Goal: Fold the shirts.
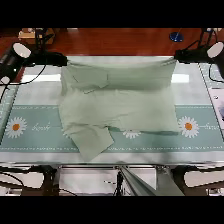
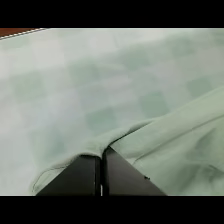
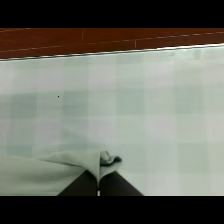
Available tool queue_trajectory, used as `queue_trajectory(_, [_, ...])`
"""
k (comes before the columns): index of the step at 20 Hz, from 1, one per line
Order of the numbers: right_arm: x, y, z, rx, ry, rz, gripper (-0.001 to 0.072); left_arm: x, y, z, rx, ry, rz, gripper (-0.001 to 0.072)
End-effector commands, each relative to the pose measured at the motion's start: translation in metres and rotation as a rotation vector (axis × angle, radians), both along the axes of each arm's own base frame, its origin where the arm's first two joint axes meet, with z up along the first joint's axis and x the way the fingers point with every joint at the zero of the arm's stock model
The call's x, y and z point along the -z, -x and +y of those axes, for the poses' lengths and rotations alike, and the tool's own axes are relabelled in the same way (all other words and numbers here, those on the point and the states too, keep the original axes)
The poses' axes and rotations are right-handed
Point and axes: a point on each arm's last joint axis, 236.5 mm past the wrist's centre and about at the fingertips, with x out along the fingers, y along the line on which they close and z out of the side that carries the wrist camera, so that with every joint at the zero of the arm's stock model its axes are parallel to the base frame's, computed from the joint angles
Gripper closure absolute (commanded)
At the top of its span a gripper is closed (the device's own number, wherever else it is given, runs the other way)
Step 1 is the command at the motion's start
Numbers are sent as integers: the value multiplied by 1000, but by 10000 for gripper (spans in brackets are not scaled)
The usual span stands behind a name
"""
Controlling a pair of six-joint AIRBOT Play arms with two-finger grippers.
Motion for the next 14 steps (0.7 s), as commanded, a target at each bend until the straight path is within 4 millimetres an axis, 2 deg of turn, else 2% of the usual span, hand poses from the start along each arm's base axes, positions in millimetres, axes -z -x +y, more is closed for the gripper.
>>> queue_trajectory(1, [29,-12,5,11,-23,11,697,23,-22,9,-48,-14,-35,677])
queue_trajectory(5, [42,-12,6,14,-34,35,697,49,-24,9,-53,-12,4,677])
queue_trajectory(8, [40,6,9,1,-56,105,697,57,-7,9,-11,-22,80,676])
queue_trajectory(10, [34,28,11,-23,-64,177,697,53,16,20,52,-74,177,677])
queue_trajectory(12, [29,56,17,-59,-73,271,698,47,48,25,41,-26,336,677])
queue_trajectory(14, [35,84,19,-91,-49,382,698,49,73,26,5,27,471,678])
